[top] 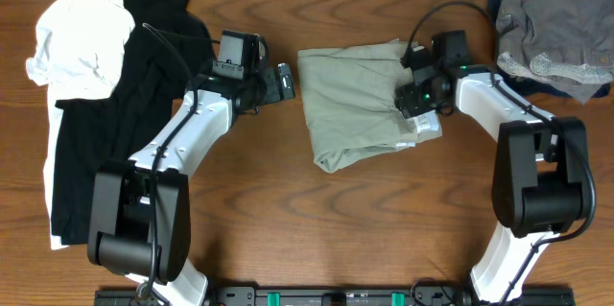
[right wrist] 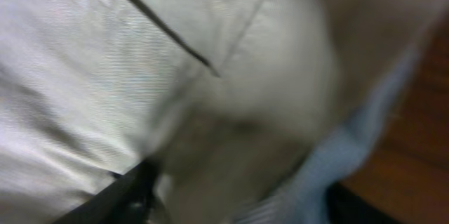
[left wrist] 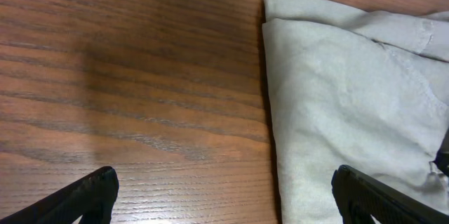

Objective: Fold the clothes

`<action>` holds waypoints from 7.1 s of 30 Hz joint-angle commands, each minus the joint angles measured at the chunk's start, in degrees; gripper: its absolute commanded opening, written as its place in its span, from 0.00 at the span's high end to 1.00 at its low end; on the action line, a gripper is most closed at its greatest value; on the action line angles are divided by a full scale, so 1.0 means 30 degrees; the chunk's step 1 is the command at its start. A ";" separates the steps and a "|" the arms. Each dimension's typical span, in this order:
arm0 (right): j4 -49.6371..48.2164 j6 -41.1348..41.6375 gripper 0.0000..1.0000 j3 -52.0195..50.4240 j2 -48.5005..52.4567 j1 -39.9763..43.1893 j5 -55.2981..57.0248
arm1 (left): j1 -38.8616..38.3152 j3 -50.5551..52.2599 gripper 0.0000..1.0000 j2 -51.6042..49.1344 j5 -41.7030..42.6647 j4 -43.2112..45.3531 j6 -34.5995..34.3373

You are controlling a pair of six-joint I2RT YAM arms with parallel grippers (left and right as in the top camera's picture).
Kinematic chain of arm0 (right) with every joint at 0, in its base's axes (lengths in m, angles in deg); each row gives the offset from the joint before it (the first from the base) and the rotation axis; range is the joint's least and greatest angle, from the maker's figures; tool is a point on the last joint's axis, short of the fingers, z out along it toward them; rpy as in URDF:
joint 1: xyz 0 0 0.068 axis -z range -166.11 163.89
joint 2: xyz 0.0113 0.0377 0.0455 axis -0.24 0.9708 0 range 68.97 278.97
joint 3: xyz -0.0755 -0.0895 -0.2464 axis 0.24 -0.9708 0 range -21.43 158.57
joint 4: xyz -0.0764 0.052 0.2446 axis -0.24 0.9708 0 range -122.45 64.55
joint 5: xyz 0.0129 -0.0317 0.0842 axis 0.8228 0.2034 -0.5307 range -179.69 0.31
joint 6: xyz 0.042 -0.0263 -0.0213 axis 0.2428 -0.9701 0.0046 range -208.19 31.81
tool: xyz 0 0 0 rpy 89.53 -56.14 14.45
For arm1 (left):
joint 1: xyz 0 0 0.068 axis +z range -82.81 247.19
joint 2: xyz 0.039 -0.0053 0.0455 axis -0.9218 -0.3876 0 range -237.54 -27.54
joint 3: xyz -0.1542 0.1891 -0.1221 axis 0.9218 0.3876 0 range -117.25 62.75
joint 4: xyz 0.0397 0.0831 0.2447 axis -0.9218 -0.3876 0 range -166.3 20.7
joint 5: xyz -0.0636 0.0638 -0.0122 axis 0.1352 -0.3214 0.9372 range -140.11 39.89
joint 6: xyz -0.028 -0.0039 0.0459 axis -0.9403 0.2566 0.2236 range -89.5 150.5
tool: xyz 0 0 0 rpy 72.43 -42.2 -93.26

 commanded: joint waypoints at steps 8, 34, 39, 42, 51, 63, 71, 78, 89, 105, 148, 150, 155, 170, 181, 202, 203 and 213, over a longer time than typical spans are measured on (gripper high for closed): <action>-0.0882 0.4473 0.99 -0.0073 0.0729 -0.0634 -0.2025 | 0.0044 -0.0233 0.02 0.0481 -0.0248 -0.0066 0.0255; -1.0775 1.8498 0.99 0.6215 -0.1668 0.4291 -0.5421 | 0.0044 -0.0219 0.02 0.0444 -0.0328 -0.0131 0.0255; -1.4141 1.9416 0.99 0.6390 -0.1668 0.5377 -0.5472 | 0.0044 -0.0219 0.02 0.0444 -0.0386 -0.0131 0.0255; -1.4571 1.9307 0.99 0.6550 -0.1668 0.5996 -0.5034 | 0.0044 -0.0211 0.02 0.0444 -0.0386 -0.0131 0.0255; -1.5475 1.7522 0.99 0.6572 -0.1661 0.8153 -0.3614 | 0.0044 -0.0197 0.02 0.0415 -0.0386 -0.0160 0.0255; -1.5985 1.5242 0.99 0.6586 -0.1654 0.9530 -0.1457 | 0.0044 -0.0175 0.02 -0.0226 -0.0386 -0.0255 0.0255; -1.5693 1.4345 0.99 0.6586 -0.1188 0.9785 0.0364 | 0.0044 -0.0160 0.02 -0.0226 -0.1566 -0.0270 0.0270; -1.6385 1.4069 0.99 0.6586 0.0095 0.9938 0.0452 | 0.0044 -0.0160 0.02 -0.0226 -0.1756 -0.0255 0.0262; -1.3413 1.2794 0.99 0.6579 0.0197 1.0229 0.0233 | 0.0044 -0.0160 0.02 -0.0226 -0.1749 -0.0189 0.0262; 0.1727 1.2713 0.50 0.6586 -0.1989 1.2444 -0.0488 | 0.0044 -0.0160 0.02 -0.0226 -0.1741 -0.0197 0.0255; -1.0834 0.0998 0.01 0.6586 0.7869 1.1744 -0.0758 | 0.0044 -0.0160 0.02 -0.0226 -0.1749 -0.0270 0.0255; -1.0666 0.1399 0.01 0.6586 0.8393 1.2036 -0.1115 | 0.0044 -0.0160 0.02 -0.0226 -0.1749 -0.0270 0.0255; -0.9981 0.1472 0.01 0.6586 0.7570 1.2509 -0.1800 | 0.0044 -0.0160 0.02 -0.0226 -0.1741 -0.0270 0.0262; -0.4685 0.1413 0.01 0.6586 -0.5377 1.2007 -0.2397 | 0.0044 -0.0160 0.02 -0.0226 -0.1741 -0.0277 0.0255; 0.0160 0.4612 0.01 0.6586 -1.2422 0.9639 -0.8327 | 0.0044 -0.0160 0.02 -0.0226 -0.1741 -0.0277 0.0255; 0.2674 0.4313 0.01 0.6492 -1.4222 0.8998 -0.2280 | 0.0044 -0.0160 0.02 -0.0226 -0.1741 -0.0277 0.0255; 0.3271 0.3657 0.01 0.6397 -1.4440 0.8714 -0.1639 | 0.0044 -0.0160 0.02 -0.0226 -0.1741 -0.0277 0.0255; -0.2229 0.1617 0.01 -0.4386 -2.0254 0.3468 0.1872 | 0.0044 -0.0160 0.02 -0.0226 -0.1741 -0.0277 0.0255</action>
